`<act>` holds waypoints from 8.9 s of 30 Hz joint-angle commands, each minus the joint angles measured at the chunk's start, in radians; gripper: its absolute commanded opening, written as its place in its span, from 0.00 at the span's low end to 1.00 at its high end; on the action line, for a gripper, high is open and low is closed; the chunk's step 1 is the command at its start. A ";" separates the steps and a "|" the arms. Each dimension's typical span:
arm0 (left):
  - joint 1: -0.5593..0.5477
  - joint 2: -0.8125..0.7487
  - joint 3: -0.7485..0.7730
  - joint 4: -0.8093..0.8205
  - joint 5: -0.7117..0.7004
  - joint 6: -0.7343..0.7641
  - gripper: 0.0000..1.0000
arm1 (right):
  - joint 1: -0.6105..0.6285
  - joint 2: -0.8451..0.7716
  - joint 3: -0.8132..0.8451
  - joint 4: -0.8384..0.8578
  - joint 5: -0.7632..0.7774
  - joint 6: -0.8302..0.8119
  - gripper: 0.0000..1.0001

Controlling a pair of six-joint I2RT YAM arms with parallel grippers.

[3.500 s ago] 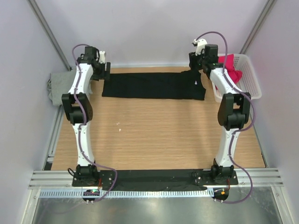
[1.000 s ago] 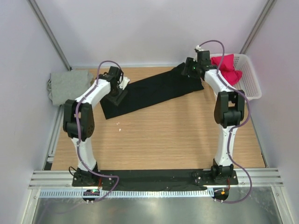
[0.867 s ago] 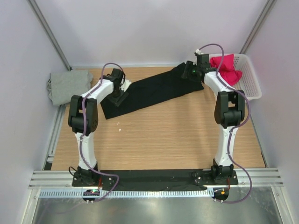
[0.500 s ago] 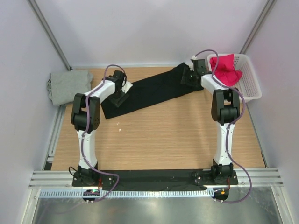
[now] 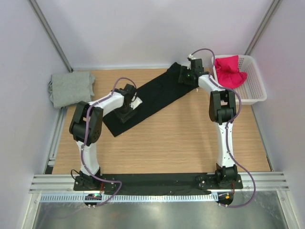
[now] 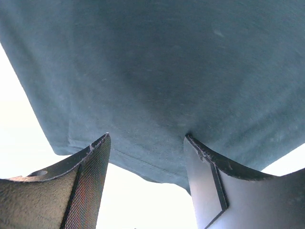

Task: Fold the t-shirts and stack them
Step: Fold the tshirt

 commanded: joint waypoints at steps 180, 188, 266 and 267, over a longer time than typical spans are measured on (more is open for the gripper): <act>-0.808 0.426 0.661 -0.352 0.357 -0.139 0.06 | 0.039 0.191 0.325 0.063 -0.112 0.043 0.69; -0.825 0.348 0.692 -0.372 0.239 -0.106 0.63 | 0.039 -0.071 0.194 0.017 0.003 -0.092 0.72; -0.072 -0.271 -0.723 0.538 0.850 -1.393 0.55 | 0.134 -0.963 -1.505 -0.020 -0.431 0.571 0.55; -0.075 -0.269 -0.723 0.539 0.848 -1.393 0.54 | 0.136 -0.958 -1.505 -0.004 -0.436 0.575 0.55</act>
